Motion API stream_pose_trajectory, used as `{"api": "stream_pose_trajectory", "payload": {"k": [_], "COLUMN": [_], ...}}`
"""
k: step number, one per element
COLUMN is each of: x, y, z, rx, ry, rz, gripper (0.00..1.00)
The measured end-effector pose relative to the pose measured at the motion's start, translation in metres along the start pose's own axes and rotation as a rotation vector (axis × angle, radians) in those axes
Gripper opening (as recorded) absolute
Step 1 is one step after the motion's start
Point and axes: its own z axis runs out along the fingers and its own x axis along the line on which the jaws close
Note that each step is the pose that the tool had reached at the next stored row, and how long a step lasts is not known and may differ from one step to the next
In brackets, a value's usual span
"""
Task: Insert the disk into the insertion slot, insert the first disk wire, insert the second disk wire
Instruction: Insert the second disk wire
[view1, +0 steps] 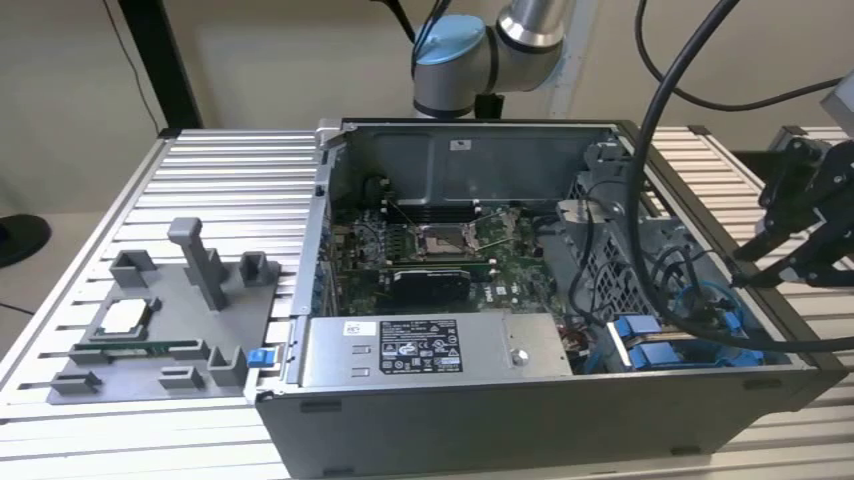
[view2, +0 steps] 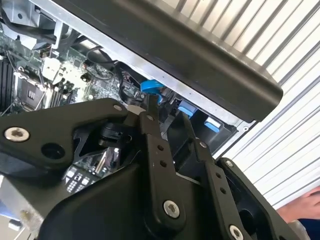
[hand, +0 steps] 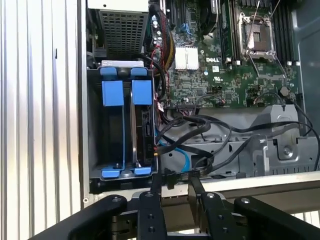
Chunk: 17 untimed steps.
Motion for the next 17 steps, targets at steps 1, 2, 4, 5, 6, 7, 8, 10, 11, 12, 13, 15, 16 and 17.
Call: {"api": "stream_pose_trajectory", "payload": {"k": [1, 2, 4, 5, 6, 7, 8, 10, 11, 12, 13, 15, 16, 17], "x": [0.0002, 0.0003, 0.0007, 0.0008, 0.0009, 0.0009, 0.0010, 0.0011, 0.0013, 0.0016, 0.0018, 0.0020, 0.0021, 0.0022], "y": [-0.0001, -0.0002, -0.0005, -0.0006, -0.0006, -0.0007, -0.0007, -0.0008, -0.0009, -0.0010, -0.0011, -0.0013, -0.0013, -0.0013], "z": [0.0007, 0.0016, 0.0030, 0.0035, 0.0038, 0.0040, 0.0043, 0.0049, 0.0054, 0.0060, 0.0065, 0.0074, 0.0077, 0.0079], "rx": [-0.0004, -0.0009, -0.0019, -0.0023, -0.0027, -0.0030, -0.0033, -0.0039, -0.0040, -0.0042, -0.0042, -0.0042, -0.0042, -0.0042], "ry": [0.0005, 0.0011, 0.0017, 0.0022, 0.0025, 0.0029, 0.0031, 0.0033, 0.0033, 0.0034, 0.0036, 0.0039, 0.0039, 0.0038], "rz": [-0.003, -0.005, -0.010, -0.012, -0.015, -0.016, -0.018, -0.020, -0.021, -0.022, -0.022, -0.022, -0.022, -0.022], "gripper": [1.00, 1.00, 1.00, 1.00, 1.00, 1.00, 1.00, 1.00, 1.00, 1.00, 1.00, 1.00, 1.00, 1.00]}}
